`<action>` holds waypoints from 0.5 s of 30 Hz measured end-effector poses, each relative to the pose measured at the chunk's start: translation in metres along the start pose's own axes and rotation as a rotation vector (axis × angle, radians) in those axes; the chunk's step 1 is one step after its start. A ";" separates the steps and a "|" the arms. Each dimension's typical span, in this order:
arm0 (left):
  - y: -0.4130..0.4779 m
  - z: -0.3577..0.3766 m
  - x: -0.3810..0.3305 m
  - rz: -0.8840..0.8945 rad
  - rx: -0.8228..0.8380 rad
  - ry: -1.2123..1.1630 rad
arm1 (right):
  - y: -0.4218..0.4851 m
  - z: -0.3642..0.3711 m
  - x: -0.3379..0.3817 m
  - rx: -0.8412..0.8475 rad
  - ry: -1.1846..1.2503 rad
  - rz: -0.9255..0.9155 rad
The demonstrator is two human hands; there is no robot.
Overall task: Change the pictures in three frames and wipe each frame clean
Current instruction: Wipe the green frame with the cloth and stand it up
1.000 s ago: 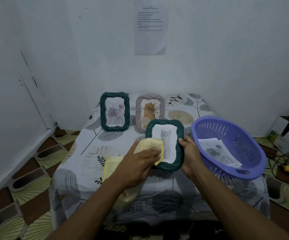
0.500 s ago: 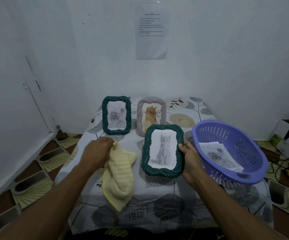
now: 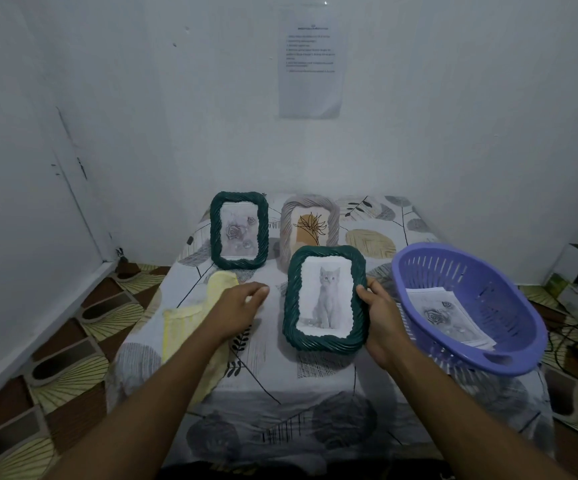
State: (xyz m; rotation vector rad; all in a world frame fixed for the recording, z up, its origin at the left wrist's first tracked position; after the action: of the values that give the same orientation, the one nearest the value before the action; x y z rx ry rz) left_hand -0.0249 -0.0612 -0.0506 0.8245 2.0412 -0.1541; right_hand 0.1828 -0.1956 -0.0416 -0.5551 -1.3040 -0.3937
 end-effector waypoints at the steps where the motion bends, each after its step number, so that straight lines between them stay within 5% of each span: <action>1: 0.001 0.006 -0.008 -0.022 0.021 -0.086 | 0.000 -0.001 0.002 0.002 0.006 -0.001; 8: 0.015 0.036 -0.046 -0.333 0.040 -0.803 | 0.005 -0.005 0.014 0.024 0.051 -0.025; 15: 0.060 0.041 -0.088 -0.283 0.022 -1.111 | 0.027 -0.016 0.057 0.079 -0.033 -0.155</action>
State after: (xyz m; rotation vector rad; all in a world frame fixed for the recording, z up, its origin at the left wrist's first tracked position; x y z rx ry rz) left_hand 0.0724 -0.0750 0.0062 0.3031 1.0740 -0.6359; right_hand 0.2238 -0.1814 0.0067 -0.3969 -1.3927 -0.4605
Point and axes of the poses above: each hand's wrist, its own y-axis towards the middle knuckle, its own z-axis out of the palm, x = y × z, the point moved 1 cm from there along y, towards the middle knuckle, and after that the axes turned 9 degrees about -y, right-handed, at the moved point
